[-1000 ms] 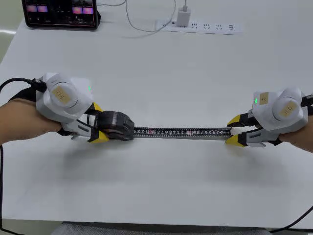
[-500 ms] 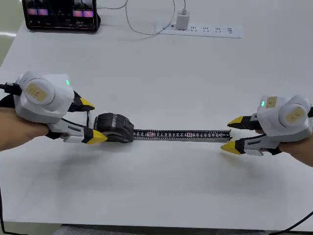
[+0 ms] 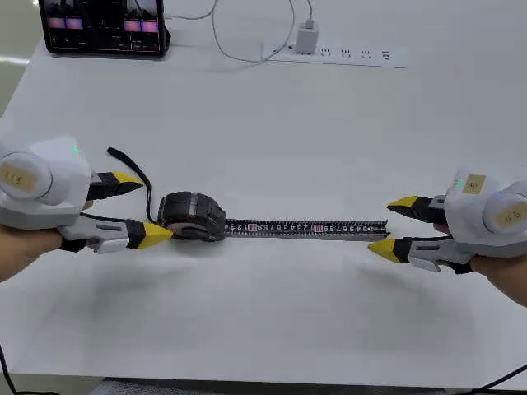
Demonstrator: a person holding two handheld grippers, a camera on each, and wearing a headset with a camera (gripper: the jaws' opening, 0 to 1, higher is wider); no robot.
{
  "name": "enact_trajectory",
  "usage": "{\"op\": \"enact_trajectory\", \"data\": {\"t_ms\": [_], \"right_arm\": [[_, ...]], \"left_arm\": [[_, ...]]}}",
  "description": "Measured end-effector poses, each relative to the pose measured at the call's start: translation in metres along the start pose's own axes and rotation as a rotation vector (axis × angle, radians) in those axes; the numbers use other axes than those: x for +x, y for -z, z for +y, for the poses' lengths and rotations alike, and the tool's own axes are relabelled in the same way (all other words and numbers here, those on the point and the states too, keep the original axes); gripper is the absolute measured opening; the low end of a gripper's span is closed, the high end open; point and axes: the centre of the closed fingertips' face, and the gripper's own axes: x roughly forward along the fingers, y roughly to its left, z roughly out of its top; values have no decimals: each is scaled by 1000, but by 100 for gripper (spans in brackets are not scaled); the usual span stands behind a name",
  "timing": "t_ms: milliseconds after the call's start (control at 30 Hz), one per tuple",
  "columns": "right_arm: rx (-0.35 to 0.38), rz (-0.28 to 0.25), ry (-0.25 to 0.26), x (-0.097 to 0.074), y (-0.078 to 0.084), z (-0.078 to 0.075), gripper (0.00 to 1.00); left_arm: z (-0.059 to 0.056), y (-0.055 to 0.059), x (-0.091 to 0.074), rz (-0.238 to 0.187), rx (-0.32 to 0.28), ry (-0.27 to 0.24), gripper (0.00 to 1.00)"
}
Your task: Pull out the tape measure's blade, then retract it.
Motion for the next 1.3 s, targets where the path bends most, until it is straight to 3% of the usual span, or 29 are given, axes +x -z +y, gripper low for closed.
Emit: {"op": "enact_trajectory", "data": {"t_ms": [267, 633, 867, 1300], "right_arm": [[11, -26, 38, -2, -1, 9, 45], [41, -62, 73, -6, -2, 16, 52], [51, -74, 88, -11, 1, 24, 56], [88, -86, 105, -14, 9, 30, 61]], "left_arm": [[-4, -4, -7, -56, -19, -56, 54], [-21, 5, -15, -110, -79, -101, 64], [-28, 21, -21, -122, -120, -125, 70], [-36, 27, -27, -133, -154, -152, 79]]}}
